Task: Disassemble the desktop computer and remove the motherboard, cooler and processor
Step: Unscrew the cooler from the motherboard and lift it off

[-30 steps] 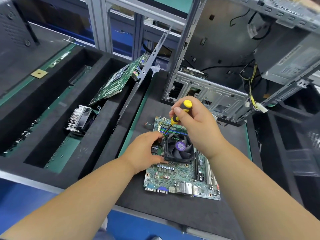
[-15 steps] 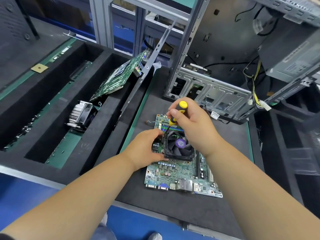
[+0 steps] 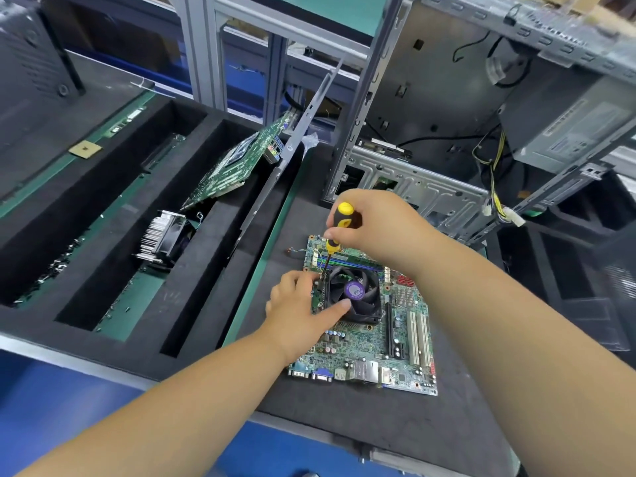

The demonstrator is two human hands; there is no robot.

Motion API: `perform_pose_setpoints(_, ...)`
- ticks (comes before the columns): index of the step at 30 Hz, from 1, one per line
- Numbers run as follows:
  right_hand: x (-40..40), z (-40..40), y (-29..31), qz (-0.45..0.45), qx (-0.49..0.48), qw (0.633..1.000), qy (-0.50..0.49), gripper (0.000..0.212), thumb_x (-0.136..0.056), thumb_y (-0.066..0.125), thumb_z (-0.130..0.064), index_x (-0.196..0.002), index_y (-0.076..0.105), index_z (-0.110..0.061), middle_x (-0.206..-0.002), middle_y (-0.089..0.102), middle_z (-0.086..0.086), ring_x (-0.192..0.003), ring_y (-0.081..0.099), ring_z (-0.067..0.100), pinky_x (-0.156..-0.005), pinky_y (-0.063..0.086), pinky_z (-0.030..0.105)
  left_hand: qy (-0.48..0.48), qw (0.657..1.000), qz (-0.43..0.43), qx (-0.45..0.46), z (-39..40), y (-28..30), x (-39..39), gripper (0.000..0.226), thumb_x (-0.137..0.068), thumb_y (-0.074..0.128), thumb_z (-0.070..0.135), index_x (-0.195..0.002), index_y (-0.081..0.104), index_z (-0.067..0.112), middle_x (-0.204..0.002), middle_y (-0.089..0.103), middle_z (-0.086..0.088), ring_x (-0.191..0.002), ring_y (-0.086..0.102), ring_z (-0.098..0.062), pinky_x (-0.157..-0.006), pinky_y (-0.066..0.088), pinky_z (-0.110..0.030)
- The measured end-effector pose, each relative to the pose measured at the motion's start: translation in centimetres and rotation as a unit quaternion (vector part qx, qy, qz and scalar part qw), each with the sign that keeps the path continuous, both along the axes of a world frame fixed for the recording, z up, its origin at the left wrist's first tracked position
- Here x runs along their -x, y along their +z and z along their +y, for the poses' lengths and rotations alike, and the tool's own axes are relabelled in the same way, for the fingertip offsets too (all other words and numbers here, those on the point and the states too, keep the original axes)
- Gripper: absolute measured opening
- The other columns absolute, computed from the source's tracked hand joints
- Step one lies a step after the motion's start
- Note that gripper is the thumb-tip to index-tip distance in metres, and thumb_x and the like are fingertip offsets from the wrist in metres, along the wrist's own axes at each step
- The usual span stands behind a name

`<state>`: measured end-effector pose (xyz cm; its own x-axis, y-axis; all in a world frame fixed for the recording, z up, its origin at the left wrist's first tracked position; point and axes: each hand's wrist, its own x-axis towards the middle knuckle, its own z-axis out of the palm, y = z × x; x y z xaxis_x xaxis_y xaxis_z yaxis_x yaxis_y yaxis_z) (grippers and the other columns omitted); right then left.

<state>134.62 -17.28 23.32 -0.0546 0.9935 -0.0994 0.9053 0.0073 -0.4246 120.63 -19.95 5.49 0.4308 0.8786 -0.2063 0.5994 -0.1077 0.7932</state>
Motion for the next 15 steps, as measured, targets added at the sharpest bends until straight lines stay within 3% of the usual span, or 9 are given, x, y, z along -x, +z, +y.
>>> perform_pose_setpoints(4, 0.3, 0.4, 0.4, -0.055, 0.001, 0.998, 0.016, 0.018, -0.085, 0.071, -0.034, -0.086, 0.059, -0.021, -0.08, 0.061, -0.004, -0.077, 0.057, 0.018, -0.065, 0.044, 0.031, 0.002, 1.0, 0.017, 0.018, 0.7, 0.7, -0.3, 0.087, -0.068, 0.049, 0.083, -0.14, 0.029, 0.037, -0.139, 0.026, 0.011, -0.129, 0.02, -0.014, -0.108, 0.022, -0.035)
perform_pose_setpoints(8, 0.5, 0.6, 0.9, -0.081, 0.016, 0.996, 0.023, 0.018, -0.085, 0.072, -0.032, -0.087, 0.059, -0.019, -0.081, 0.061, -0.003, -0.078, 0.057, 0.019, -0.066, 0.045, 0.031, -0.014, 0.999, 0.034, 0.008, 1.3, 1.1, 0.0, 0.088, -0.064, 0.052, 0.084, -0.136, 0.033, 0.036, -0.138, 0.032, 0.01, -0.129, 0.023, -0.015, -0.108, 0.026, -0.038)
perform_pose_setpoints(11, 0.8, 0.9, 1.7, -0.109, 0.044, 0.992, 0.039, 0.017, -0.083, 0.073, -0.031, -0.088, 0.063, -0.018, -0.085, 0.064, -0.001, -0.081, 0.059, 0.019, -0.066, 0.047, 0.032, 0.013, 1.0, -0.018, 0.018, 1.4, 1.5, 0.3, 0.086, -0.053, 0.062, 0.081, -0.125, 0.033, 0.044, -0.126, 0.038, 0.017, -0.122, 0.031, -0.012, -0.103, 0.031, -0.034)
perform_pose_setpoints(15, 2.2, 1.8, 2.6, -0.253, 0.087, 0.957, 0.116, 0.013, -0.086, 0.065, -0.024, -0.09, 0.061, -0.012, -0.084, 0.061, 0.002, -0.076, 0.056, 0.021, -0.057, 0.039, 0.028, -0.027, 0.995, -0.073, 0.061, 1.7, 1.6, 0.7, 0.093, -0.047, 0.072, 0.074, -0.125, 0.023, 0.059, -0.132, 0.037, 0.02, -0.126, 0.029, -0.012, -0.101, 0.029, -0.031)
